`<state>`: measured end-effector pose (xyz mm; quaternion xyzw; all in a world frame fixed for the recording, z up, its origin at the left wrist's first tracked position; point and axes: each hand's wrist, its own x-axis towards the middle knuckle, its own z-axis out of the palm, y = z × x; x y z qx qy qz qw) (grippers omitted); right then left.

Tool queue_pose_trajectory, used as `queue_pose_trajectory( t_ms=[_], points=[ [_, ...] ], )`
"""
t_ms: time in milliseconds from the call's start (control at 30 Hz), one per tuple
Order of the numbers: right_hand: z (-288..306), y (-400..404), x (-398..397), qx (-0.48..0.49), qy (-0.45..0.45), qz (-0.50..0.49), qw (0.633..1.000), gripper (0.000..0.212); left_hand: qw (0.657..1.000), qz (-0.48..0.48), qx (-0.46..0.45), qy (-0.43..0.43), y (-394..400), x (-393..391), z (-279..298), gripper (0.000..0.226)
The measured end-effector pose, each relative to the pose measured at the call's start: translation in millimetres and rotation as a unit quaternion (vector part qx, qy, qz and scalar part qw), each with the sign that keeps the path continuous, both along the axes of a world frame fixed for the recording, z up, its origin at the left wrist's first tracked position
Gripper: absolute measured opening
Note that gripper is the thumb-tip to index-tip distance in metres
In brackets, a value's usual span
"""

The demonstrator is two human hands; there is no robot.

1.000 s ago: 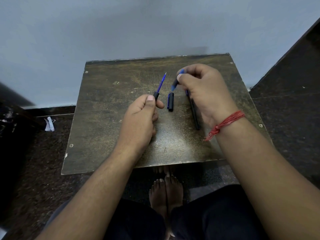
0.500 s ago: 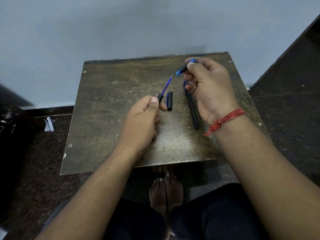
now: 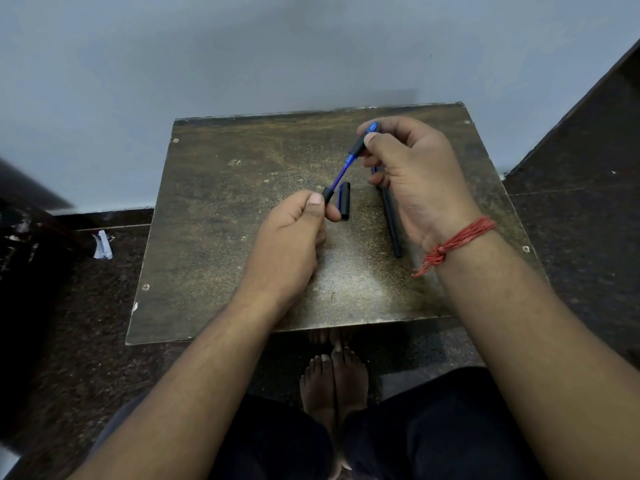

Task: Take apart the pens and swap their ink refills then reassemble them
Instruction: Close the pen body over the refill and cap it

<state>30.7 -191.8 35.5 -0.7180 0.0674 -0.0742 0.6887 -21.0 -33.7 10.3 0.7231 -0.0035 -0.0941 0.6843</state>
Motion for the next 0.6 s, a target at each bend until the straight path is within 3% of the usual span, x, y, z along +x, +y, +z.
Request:
queue_pose_trajectory(
  t_ms=[600],
  points=[
    [0.6, -0.1, 1.2, 0.042, 0.008, 0.012, 0.999, 0.020, 1.000, 0.001, -0.012, 0.003, -0.2, 0.2, 0.4, 0.036]
  ],
)
